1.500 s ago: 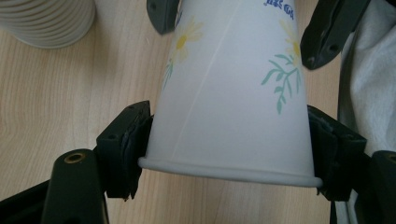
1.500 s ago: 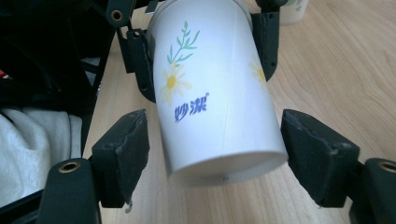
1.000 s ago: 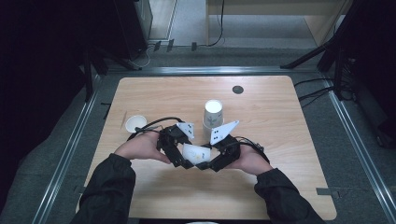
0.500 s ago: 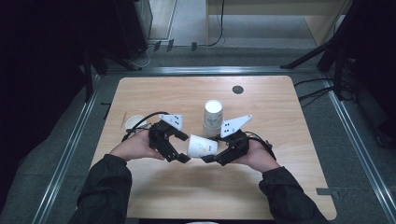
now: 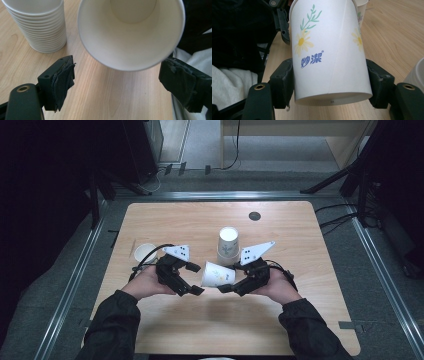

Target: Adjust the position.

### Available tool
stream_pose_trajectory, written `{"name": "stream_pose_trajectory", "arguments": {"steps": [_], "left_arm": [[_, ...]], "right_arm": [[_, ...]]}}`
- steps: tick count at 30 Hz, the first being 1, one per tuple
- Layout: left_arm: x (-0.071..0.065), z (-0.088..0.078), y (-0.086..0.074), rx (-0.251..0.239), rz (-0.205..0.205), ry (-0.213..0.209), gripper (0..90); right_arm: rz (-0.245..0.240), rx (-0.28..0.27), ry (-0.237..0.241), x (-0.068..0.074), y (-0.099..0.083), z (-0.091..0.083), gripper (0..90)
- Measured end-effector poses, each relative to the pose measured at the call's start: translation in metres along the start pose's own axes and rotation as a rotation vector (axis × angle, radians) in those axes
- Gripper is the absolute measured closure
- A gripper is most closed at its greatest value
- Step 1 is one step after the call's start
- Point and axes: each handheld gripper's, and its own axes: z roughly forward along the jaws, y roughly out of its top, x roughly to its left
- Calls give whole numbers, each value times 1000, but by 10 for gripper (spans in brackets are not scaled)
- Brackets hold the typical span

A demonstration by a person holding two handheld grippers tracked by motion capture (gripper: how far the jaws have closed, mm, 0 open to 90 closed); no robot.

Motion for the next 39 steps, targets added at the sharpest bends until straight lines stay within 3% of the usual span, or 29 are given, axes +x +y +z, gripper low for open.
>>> {"name": "stream_pose_trajectory", "arguments": {"steps": [13, 32, 39], "left_arm": [[-1, 7, 2, -81, -14, -40, 147], [-2, 6, 1, -87, 4, -48, 236], [-1, 0, 2, -96, -7, -52, 239]], "right_arm": [[-3, 5, 30, 1, -2, 5, 336], [1, 21, 45, 2, -2, 13, 335], [17, 32, 41, 2, -2, 14, 271]]}}
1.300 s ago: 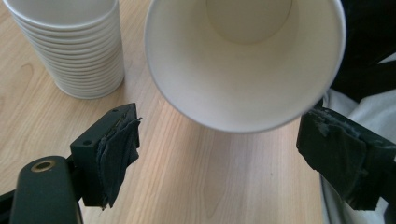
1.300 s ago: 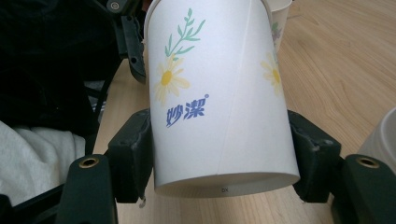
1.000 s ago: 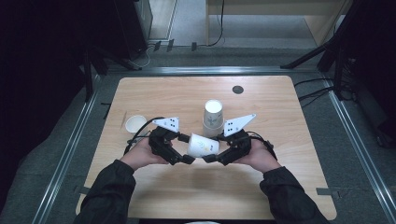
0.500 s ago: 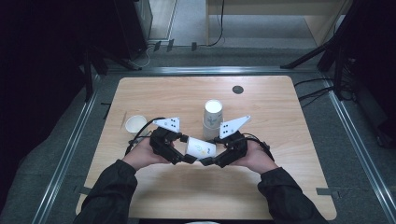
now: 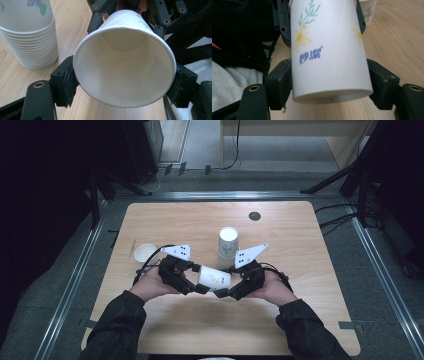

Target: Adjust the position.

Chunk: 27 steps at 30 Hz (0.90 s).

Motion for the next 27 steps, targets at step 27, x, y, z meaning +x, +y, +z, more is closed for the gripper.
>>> {"name": "stream_pose_trajectory", "arguments": {"steps": [27], "left_arm": [[-1, -14, 35, 296, 71, 89, 238]], "right_arm": [[13, 65, -48, -3, -9, 0, 266]]}}
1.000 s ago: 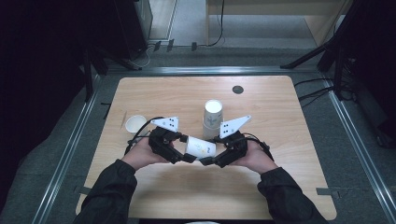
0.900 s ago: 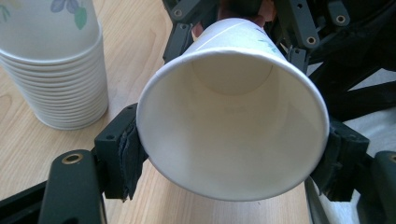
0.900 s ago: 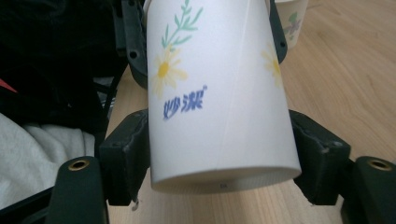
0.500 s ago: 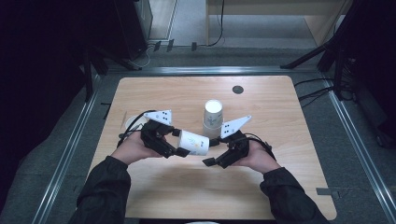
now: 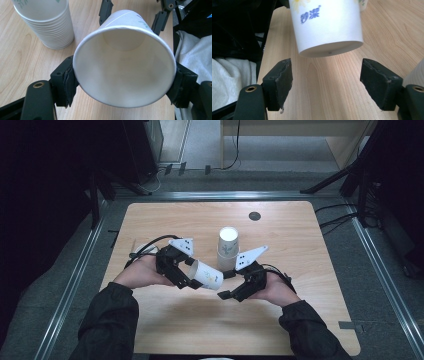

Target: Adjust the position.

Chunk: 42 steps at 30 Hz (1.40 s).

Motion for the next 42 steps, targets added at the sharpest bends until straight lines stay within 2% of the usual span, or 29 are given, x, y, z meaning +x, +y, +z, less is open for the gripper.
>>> {"name": "stream_pose_trajectory", "arguments": {"steps": [3, 6, 13, 16, 24, 32, 42], "left_arm": [[0, 3, 5, 46, 5, 18, 239], [0, 10, 7, 113, 14, 71, 239], [1, 22, 5, 159, -11, 28, 241], [1, 25, 8, 181, -18, 32, 242], [-2, 33, 10, 203, -19, 16, 241], [-7, 37, 12, 195, 4, 22, 237], [-8, 37, 13, 188, 13, 5, 232]], "right_arm": [[3, -1, -1, -1, 0, 1, 265], [2, 5, -6, -2, 0, 2, 264], [11, 16, -10, -4, -3, 8, 264], [3, 28, -9, -3, -3, 14, 264], [-3, 38, -5, -3, -2, 23, 273], [-1, 45, 8, -2, -1, 30, 283], [-33, 57, 21, 2, 1, 32, 341]]}}
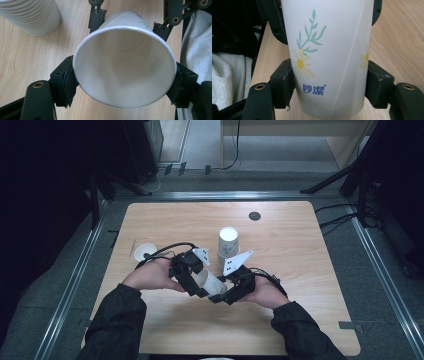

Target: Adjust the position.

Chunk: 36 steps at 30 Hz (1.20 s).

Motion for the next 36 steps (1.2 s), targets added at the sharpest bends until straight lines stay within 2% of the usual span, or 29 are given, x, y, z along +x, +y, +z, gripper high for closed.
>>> {"name": "stream_pose_trajectory", "arguments": {"steps": [3, 8, 11, 18, 27, 30, 36], "left_arm": [[1, -2, -1, -18, -1, -10, 217], [3, -10, -5, -84, -14, -31, 197], [4, -16, -10, -124, -21, -21, 191], [6, -24, -20, -172, -28, -11, 190], [8, -28, -31, -246, -49, -8, 191], [9, -27, -37, -274, -69, -18, 186], [11, -28, -45, -347, -101, -7, 182]], "right_arm": [[-7, -6, 1, 0, 1, -2, 340], [-11, -33, -7, 1, 3, -8, 339], [-7, -46, -19, 0, 3, -14, 339], [17, -94, -30, -3, 2, -28, 339], [20, -118, -43, -4, 1, -36, 338], [21, -127, -53, -3, 2, -38, 338], [13, -145, -60, -3, 3, -42, 338]]}}
